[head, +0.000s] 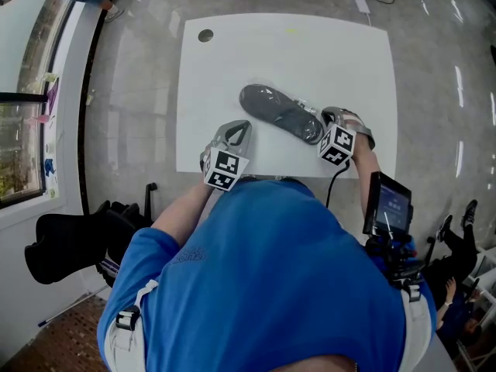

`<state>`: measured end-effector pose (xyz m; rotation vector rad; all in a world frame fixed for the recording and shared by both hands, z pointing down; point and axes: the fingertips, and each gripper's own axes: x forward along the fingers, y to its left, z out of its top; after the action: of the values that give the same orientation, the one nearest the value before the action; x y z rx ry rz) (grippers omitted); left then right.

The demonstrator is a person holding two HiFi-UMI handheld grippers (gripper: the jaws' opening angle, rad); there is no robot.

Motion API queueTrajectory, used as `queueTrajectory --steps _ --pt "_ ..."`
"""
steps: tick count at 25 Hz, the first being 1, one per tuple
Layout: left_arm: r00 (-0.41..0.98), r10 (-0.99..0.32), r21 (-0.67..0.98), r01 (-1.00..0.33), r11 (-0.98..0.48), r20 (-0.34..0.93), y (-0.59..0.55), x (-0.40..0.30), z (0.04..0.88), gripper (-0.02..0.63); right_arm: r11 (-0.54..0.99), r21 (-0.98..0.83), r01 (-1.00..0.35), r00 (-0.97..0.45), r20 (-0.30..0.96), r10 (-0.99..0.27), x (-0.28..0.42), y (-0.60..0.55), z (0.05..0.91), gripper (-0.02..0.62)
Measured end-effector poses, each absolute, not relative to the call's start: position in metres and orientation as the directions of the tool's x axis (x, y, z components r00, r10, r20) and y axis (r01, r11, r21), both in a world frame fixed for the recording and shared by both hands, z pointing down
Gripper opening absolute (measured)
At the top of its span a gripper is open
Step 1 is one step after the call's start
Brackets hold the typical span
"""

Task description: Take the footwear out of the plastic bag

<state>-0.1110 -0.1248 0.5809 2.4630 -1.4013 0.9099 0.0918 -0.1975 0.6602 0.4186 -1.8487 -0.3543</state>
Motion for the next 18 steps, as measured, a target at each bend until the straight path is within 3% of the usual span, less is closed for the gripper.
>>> queueTrajectory --steps 6,9,12,18 --pt "0.342 -0.718 -0.178 -0.821 -0.542 0.607 -0.144 -0.125 0.591 0.008 0.874 0.441 -0.203 -0.311 0.818 -0.484 0.093 -0.208 0.655 0.025" --pt "0.338 -0.709 -0.157 -0.831 -0.534 0.619 -0.16 -0.14 0.596 0.008 0.874 0.401 -0.275 -0.343 0.808 -0.479 0.091 -0.216 0.644 0.102" --pt "0.36 -0.686 -0.108 -0.836 -0.538 0.632 -0.174 -0.148 0.603 0.072 0.866 0.36 -0.348 -0.374 0.793 -0.481 0.095 -0.226 0.629 0.155" --pt "0.398 -0.647 -0.052 -0.826 -0.561 0.651 -0.203 -0.157 0.614 0.143 0.79 0.214 -0.575 -0.442 0.731 -0.52 0.112 -0.239 0.589 0.16"
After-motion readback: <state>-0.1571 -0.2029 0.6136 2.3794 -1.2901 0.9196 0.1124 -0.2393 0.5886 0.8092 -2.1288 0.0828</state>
